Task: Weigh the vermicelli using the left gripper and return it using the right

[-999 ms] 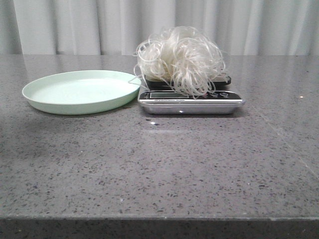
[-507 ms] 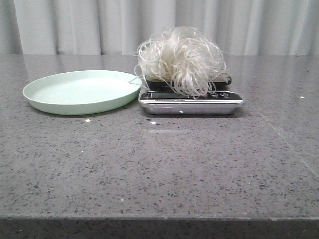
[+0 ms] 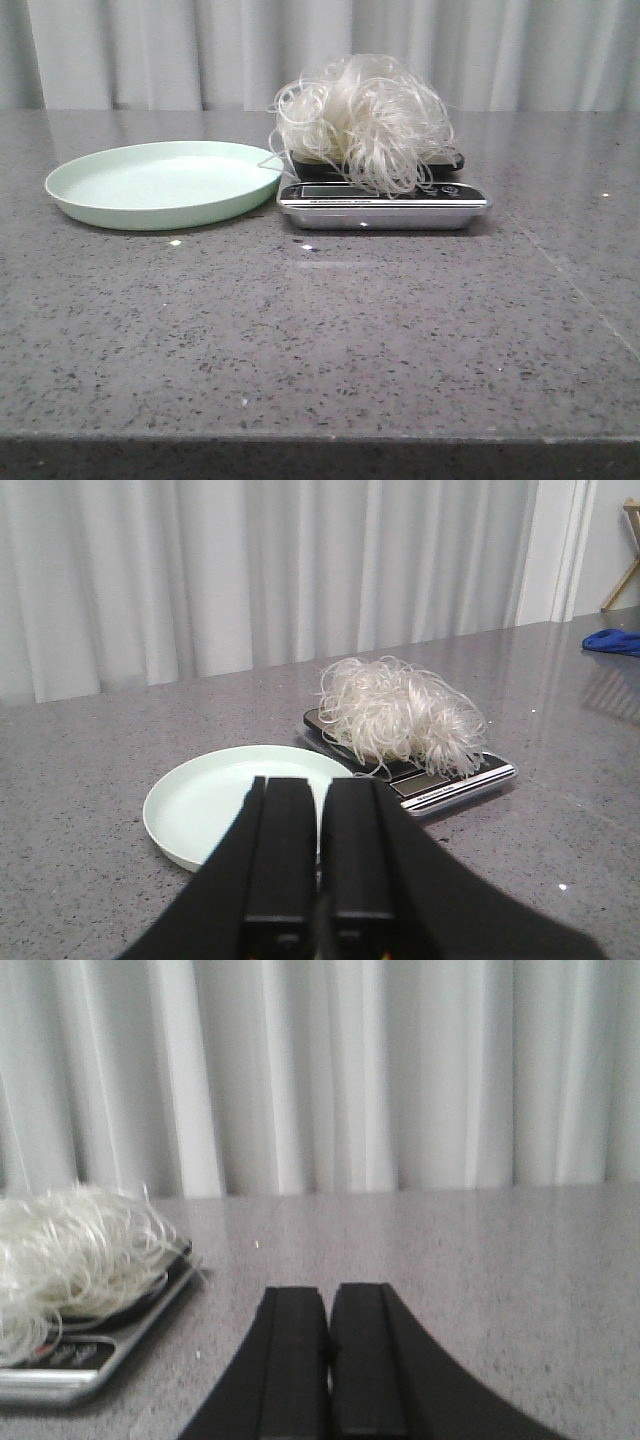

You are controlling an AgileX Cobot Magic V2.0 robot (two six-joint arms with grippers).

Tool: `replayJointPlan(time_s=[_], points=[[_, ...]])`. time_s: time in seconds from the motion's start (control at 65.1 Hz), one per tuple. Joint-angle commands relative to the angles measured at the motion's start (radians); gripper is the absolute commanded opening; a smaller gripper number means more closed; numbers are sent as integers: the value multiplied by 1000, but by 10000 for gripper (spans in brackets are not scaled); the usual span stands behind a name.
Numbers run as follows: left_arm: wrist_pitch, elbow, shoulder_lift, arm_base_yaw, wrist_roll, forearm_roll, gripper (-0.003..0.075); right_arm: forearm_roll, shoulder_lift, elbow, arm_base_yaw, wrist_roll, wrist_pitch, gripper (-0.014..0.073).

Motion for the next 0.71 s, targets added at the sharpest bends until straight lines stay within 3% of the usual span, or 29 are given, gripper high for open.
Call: replayJointPlan(time_s=[0.0,0.384,0.692], points=[[-88,-25,10,-8,-12,-2,127,-1,-9,-68,1,-3,-44,168],[-90,-25,10,-8,-12,-2,127,1,352,-554,1,-3,492,168],[-90,-25,10,-8,-12,-2,127,48,503,-614,67,-4,446,171]])
